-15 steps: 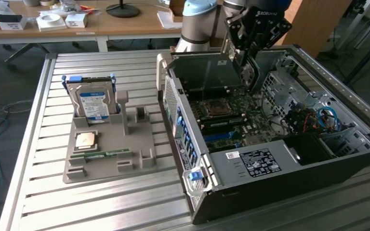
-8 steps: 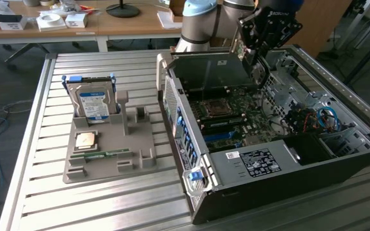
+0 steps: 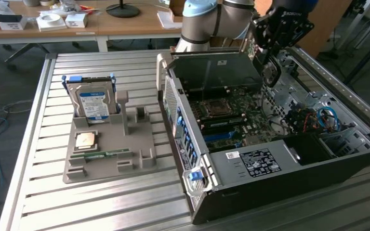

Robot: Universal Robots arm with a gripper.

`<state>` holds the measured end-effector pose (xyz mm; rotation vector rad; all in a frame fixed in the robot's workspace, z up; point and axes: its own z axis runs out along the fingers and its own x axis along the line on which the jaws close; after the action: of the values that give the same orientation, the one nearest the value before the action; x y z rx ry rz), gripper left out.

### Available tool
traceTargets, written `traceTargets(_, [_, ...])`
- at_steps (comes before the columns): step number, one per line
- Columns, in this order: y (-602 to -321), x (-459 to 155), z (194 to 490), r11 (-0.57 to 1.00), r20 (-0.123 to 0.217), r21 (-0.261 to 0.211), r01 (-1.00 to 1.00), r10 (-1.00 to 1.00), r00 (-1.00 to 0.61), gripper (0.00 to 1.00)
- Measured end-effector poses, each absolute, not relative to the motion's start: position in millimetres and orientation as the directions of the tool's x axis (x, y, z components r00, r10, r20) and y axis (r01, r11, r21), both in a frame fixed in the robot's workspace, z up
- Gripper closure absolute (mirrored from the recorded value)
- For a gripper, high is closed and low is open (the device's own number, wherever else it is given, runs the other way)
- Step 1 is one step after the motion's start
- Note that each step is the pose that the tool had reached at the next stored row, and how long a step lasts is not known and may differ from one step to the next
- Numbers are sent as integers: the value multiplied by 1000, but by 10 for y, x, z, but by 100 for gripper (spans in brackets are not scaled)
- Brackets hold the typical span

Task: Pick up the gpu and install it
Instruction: 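Pick up the gpu and move the gpu toward the slot, then insert the gpu into the slot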

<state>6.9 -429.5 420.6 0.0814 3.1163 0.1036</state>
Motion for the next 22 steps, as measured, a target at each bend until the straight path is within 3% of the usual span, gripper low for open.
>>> traceTargets(22, [-4296,440,4206,996,-21,69,51,53,-998,74])
